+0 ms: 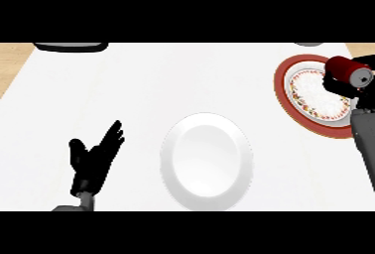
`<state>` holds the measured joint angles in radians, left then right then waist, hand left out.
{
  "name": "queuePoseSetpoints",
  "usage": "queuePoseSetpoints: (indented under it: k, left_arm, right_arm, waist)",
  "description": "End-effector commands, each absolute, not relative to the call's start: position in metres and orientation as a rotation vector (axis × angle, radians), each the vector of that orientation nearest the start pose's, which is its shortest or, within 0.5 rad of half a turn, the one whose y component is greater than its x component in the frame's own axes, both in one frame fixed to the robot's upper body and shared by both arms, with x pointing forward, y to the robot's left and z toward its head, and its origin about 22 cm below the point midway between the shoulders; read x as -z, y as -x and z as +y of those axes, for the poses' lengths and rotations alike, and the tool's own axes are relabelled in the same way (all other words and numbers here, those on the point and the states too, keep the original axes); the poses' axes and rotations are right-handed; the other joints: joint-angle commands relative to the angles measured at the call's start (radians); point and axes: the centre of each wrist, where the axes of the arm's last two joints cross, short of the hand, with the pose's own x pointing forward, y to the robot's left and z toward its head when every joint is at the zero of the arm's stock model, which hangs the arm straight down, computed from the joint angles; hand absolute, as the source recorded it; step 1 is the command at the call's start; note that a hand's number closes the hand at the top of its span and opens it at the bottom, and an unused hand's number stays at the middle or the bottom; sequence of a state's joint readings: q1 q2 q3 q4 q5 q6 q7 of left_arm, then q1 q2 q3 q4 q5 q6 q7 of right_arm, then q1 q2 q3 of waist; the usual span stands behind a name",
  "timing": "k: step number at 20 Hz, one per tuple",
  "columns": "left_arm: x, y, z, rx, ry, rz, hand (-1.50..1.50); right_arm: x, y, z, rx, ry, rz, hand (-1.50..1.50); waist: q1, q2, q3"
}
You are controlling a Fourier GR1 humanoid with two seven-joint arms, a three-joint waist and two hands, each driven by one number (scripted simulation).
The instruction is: Pick the can from the plate and place it in the plate
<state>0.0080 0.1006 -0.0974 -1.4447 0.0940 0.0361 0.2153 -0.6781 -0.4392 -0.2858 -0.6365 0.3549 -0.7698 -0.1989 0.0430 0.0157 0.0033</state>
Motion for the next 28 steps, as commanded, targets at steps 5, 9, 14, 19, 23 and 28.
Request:
queuePoseSetpoints:
  k: [5,9,14,19,23,28]
  left_arm:
    - [0.03,-0.242,0.224,0.089,0.034,-1.208,0.0]
    - [0.022,-0.246,0.237,0.072,0.028,-1.211,0.0]
    - [0.03,-0.244,0.231,0.062,0.027,-1.222,0.0]
    - [0.037,-0.241,0.223,0.062,0.033,-1.211,0.0]
    - [0.031,-0.242,0.239,0.028,-0.002,-1.217,0.0]
    - [0.029,-0.232,0.23,0.033,0.019,-1.206,0.0]
  right_arm:
    - [-0.023,-0.366,-0.416,-0.121,1.163,-1.205,-1.5]
    - [-0.022,-0.37,-0.411,-0.099,1.074,-1.323,-1.5]
    - [-0.027,-0.371,-0.414,0.05,0.975,-1.528,-1.5]
    - [-0.038,-0.371,-0.427,0.263,0.932,-1.629,-1.5]
    - [-0.016,-0.338,-0.455,0.33,0.854,-1.619,-1.5]
    - [-0.006,-0.304,-0.487,0.316,0.664,-1.663,-1.5]
  waist:
    - [0.027,0.014,0.001]
    - [0.035,0.017,0.004]
    - [0.024,0.017,0.006]
    - [0.009,0.01,0.003]
    - [-0.004,0.003,0.002]
    - [-0.014,-0.002,0.002]
